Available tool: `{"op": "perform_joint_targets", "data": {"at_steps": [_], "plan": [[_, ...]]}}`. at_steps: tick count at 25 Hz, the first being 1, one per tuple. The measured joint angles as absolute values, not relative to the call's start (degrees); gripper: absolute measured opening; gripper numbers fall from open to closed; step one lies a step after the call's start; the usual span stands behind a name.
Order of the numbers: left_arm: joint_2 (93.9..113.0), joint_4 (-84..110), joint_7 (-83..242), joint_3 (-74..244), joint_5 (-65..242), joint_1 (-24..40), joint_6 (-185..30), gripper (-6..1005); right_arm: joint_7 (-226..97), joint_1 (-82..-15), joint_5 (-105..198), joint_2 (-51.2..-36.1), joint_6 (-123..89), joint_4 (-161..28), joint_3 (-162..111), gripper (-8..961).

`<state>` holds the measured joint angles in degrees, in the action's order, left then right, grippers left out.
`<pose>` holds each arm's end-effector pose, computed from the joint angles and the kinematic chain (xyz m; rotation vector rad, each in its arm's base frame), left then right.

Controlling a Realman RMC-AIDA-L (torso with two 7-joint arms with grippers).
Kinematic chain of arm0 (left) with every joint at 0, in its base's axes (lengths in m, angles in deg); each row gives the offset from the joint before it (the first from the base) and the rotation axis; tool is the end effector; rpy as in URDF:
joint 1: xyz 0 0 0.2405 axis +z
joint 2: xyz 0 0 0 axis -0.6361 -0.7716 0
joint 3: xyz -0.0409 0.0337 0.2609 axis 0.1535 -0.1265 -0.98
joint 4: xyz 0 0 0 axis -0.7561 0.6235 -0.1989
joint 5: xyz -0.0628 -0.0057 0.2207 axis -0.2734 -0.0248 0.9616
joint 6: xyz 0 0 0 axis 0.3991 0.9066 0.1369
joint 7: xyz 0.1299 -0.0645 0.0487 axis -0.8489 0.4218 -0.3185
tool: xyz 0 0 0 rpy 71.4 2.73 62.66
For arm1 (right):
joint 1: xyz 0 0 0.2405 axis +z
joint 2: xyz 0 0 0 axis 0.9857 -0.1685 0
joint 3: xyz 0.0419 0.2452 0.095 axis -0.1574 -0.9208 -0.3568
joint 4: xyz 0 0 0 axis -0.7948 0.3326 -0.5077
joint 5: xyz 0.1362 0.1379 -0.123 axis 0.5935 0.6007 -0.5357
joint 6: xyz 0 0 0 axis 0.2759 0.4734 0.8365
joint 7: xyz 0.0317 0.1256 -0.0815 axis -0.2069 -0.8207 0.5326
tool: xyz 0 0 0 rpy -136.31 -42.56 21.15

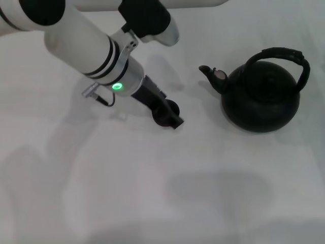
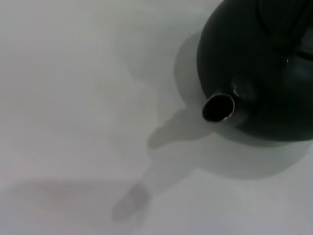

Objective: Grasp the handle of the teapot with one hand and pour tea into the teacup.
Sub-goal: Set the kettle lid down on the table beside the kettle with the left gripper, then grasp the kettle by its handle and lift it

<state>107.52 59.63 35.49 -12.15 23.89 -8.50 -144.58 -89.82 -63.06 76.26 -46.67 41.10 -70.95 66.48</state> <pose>-0.1527 0.3954 -0.1383 -2.8464 -0.5667 0.3807 0.4101 0.3142 0.0156 -1.4728 0.7722 0.7716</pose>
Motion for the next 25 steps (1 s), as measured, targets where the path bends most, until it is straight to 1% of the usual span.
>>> {"op": "perform_joint_targets", "data": {"at_steps": [3,11,16,21,25], "plan": [[107.52,62.3,35.5,-11.8,23.9,-8.0,-144.6,839,-89.8,-63.1,76.3,-46.65,41.1,-70.9,66.5,840],[107.51,65.0,34.6,-9.5,23.6,-7.9,-142.2,844,-89.8,-63.1,76.3,-46.65,41.1,-70.8,66.5,840],[107.68,68.7,32.2,-8.7,20.7,-4.6,-137.2,844,-89.8,-63.2,76.3,-46.65,41.1,-70.7,66.5,840],[107.61,70.0,25.5,-5.6,10.8,-2.2,-134.8,843,-89.8,-63.2,76.3,-46.61,41.1,-70.7,66.5,841],[107.66,69.7,16.7,-2.8,-1.6,1.4,-131.5,843,-89.9,-63.2,76.3,-46.65,41.1,-70.7,66.5,841]]}}
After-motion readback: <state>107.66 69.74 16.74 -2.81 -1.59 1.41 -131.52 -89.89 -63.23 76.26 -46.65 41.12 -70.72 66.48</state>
